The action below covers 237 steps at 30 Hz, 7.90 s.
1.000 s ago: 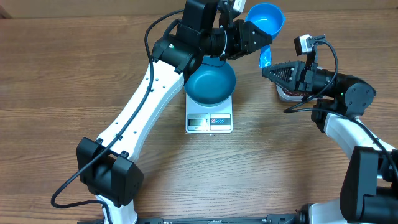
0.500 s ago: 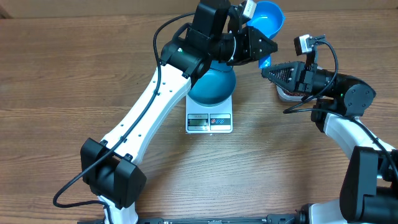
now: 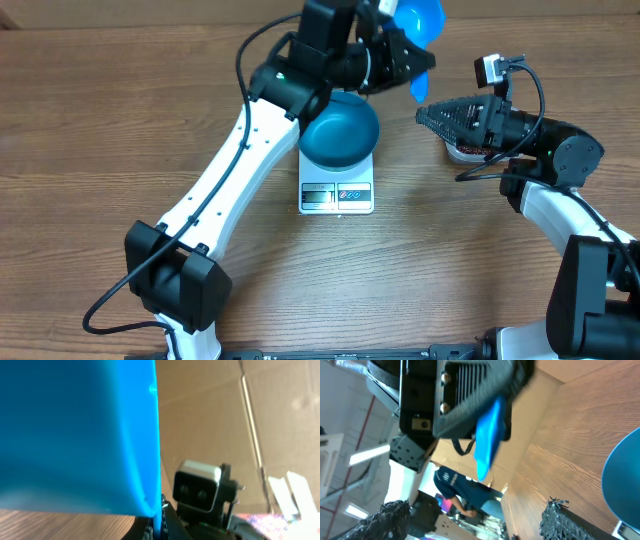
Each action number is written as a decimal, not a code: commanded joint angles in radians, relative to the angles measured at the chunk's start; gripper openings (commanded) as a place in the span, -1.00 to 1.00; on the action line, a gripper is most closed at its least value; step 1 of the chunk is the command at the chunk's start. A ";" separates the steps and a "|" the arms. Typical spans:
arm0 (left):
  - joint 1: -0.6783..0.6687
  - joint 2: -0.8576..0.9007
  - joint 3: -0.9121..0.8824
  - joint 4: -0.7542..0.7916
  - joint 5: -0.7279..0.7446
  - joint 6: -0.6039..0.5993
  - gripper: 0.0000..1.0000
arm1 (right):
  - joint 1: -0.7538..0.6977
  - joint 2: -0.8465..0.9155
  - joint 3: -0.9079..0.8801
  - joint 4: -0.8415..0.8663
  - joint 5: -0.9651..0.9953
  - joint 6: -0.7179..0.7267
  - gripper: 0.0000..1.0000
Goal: Scoop item into bowl and weigh 150g on scale
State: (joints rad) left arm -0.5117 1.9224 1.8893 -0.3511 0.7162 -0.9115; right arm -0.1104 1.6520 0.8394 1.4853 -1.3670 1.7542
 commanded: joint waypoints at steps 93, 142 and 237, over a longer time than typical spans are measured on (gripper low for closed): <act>0.224 -0.013 -0.003 -0.291 -0.041 0.575 0.99 | -0.435 -0.021 -0.066 -1.835 0.408 -1.570 -0.93; 0.223 -0.013 -0.003 -0.336 -0.151 0.624 0.99 | -0.568 -0.097 -0.362 -1.344 0.333 -1.169 0.75; 0.224 -0.013 -0.002 -0.314 -0.151 0.636 0.99 | -0.246 -0.081 -0.400 -0.886 0.662 -0.826 -0.77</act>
State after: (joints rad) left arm -0.2935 1.9228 1.8854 -0.6682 0.5694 -0.3027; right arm -0.3592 1.5738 0.4320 0.6029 -0.6731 0.9390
